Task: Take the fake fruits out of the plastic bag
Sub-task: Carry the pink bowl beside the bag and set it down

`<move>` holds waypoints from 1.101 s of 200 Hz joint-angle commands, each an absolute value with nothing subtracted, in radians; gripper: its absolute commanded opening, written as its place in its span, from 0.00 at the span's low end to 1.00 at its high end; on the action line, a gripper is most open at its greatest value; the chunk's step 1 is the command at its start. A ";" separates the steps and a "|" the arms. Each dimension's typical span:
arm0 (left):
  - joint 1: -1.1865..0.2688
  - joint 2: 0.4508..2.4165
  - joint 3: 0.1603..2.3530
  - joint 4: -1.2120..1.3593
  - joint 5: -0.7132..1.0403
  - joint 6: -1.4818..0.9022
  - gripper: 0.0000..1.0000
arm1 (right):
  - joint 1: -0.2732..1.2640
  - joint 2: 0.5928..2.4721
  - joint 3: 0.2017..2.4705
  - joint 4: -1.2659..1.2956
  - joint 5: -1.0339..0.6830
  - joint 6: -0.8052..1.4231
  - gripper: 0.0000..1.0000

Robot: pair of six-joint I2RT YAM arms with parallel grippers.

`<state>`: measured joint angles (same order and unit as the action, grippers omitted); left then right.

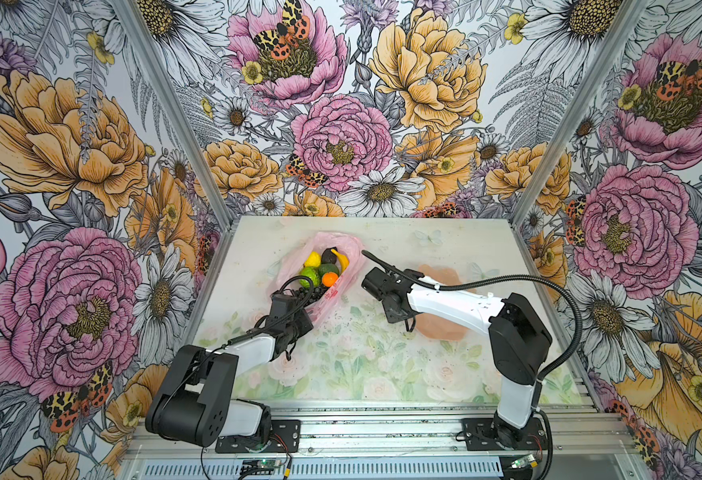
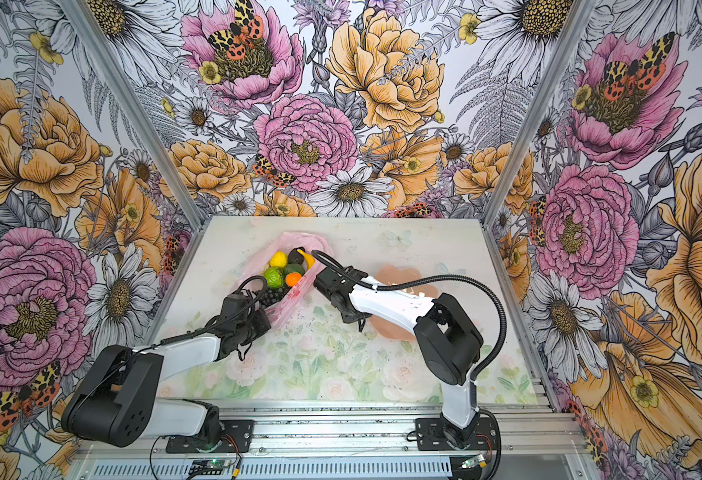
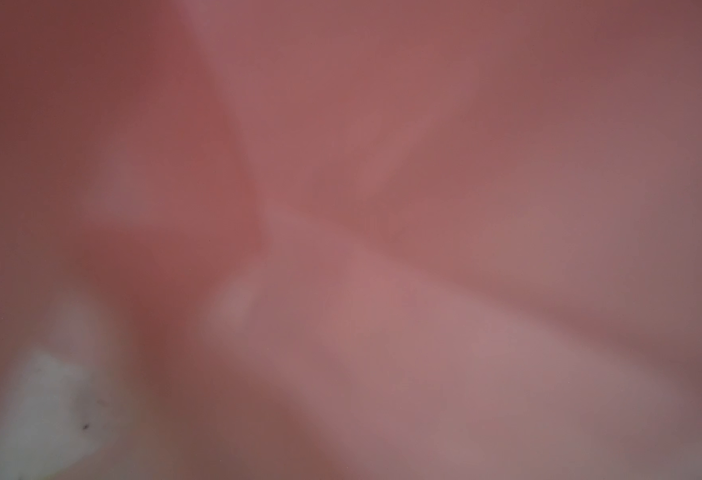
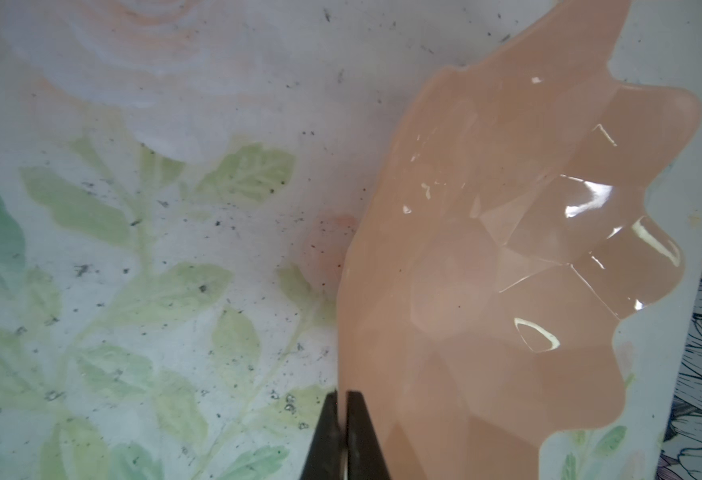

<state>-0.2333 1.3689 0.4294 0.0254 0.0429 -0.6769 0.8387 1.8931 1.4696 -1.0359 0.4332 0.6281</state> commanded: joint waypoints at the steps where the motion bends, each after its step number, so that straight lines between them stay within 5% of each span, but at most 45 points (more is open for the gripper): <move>1: -0.222 1.345 0.415 0.027 0.041 -0.666 0.00 | 0.885 1.940 1.530 -0.994 0.329 0.595 0.00; 19: -0.223 1.350 0.417 0.028 0.048 -0.661 0.00 | 0.912 1.958 1.556 -0.995 0.319 0.579 0.02; 74: -0.230 1.358 0.422 0.029 0.046 -0.656 0.00 | 0.915 1.879 1.547 -0.994 0.329 0.554 0.42; 88: -0.232 1.356 0.422 0.028 0.048 -0.654 0.00 | 0.899 1.826 1.532 -0.995 0.302 0.545 0.61; 106: -0.235 1.356 0.422 0.029 0.049 -0.652 0.00 | 0.862 1.734 1.485 -0.988 0.277 0.544 0.73; 170: -0.258 1.373 0.436 0.021 0.039 -0.643 0.00 | 0.410 1.413 1.159 -0.824 0.108 0.565 0.86; 220: -0.270 1.365 0.436 0.015 0.012 -0.641 0.00 | 0.149 1.364 0.945 -0.600 -0.098 0.660 0.92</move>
<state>-0.2600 1.3670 0.4290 0.0227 0.0380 -0.6685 0.1963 1.3895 1.0073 -0.7422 0.0257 0.5968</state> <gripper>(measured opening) 0.050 0.919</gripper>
